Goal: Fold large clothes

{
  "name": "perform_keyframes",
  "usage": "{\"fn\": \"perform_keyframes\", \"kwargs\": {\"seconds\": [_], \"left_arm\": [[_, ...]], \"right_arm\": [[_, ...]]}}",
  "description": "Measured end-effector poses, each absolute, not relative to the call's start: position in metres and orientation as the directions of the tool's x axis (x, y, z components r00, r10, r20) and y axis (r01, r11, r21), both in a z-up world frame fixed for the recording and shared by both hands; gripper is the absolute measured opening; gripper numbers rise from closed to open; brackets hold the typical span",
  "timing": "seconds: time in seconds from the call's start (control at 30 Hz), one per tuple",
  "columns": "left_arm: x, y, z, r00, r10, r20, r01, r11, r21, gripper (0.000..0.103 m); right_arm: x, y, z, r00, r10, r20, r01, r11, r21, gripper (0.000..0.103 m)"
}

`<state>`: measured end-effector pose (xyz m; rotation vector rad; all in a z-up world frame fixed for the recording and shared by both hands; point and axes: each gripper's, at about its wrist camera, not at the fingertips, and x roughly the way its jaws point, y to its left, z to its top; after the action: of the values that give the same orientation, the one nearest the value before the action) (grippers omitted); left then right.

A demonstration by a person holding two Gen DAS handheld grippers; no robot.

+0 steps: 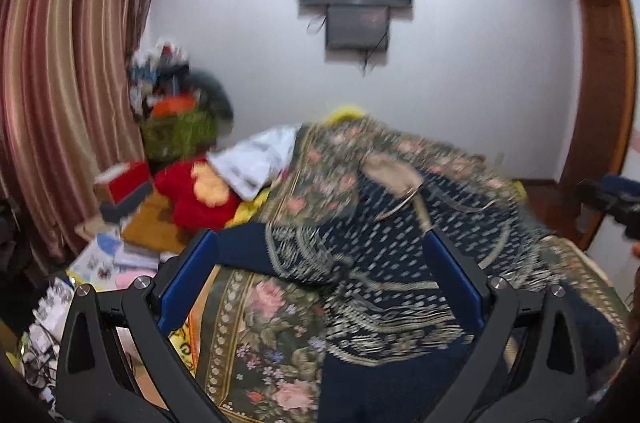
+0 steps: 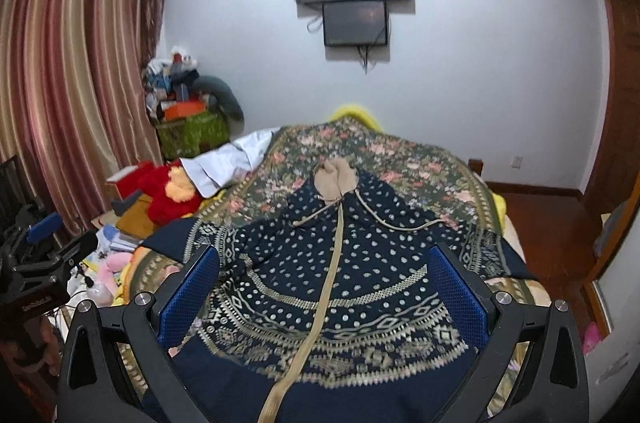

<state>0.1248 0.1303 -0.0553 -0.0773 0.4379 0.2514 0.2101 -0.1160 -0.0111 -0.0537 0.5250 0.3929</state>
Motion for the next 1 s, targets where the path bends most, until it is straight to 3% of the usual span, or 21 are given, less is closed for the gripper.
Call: {"fn": "perform_keyframes", "kwargs": {"seconds": [0.17,0.33,0.5,0.67,0.83,0.97,1.0], "left_arm": [[0.179,0.191,-0.105,0.787,0.183,-0.589,-0.300,0.948,-0.106,0.102],[0.214,0.234,-0.148,0.703,0.199,-0.683,-0.374,0.920,-0.117,0.102],[0.246,0.282,-0.185,0.603,0.133,-0.787,-0.438,0.879,-0.187,0.102],[0.264,0.323,-0.209,0.553,0.047,-0.832,-0.486,0.829,-0.276,0.097],[0.275,0.363,-0.229,0.567,-0.113,-0.816,-0.517,0.723,-0.459,0.093],[0.284,0.381,-0.233,0.580,-0.127,-0.805,-0.529,0.692,-0.491,0.092],[0.287,0.385,-0.234,0.577,-0.122,-0.808,-0.533,0.693,-0.486,0.087]], "right_arm": [[0.270,-0.087,-0.036,0.719,0.351,-0.600,-0.412,0.911,0.040,0.103],[0.324,-0.051,-0.073,0.667,0.323,-0.671,-0.442,0.897,-0.007,0.103],[0.362,-0.012,-0.112,0.602,0.313,-0.734,-0.510,0.859,-0.052,0.103],[0.399,0.023,-0.151,0.494,0.308,-0.813,-0.547,0.837,-0.015,0.103],[0.430,0.049,-0.190,0.390,0.312,-0.866,-0.570,0.821,0.039,0.103],[0.440,0.069,-0.211,0.339,0.312,-0.887,-0.605,0.795,0.048,0.103],[0.442,0.074,-0.217,0.320,0.320,-0.892,-0.618,0.784,0.060,0.103]]}}
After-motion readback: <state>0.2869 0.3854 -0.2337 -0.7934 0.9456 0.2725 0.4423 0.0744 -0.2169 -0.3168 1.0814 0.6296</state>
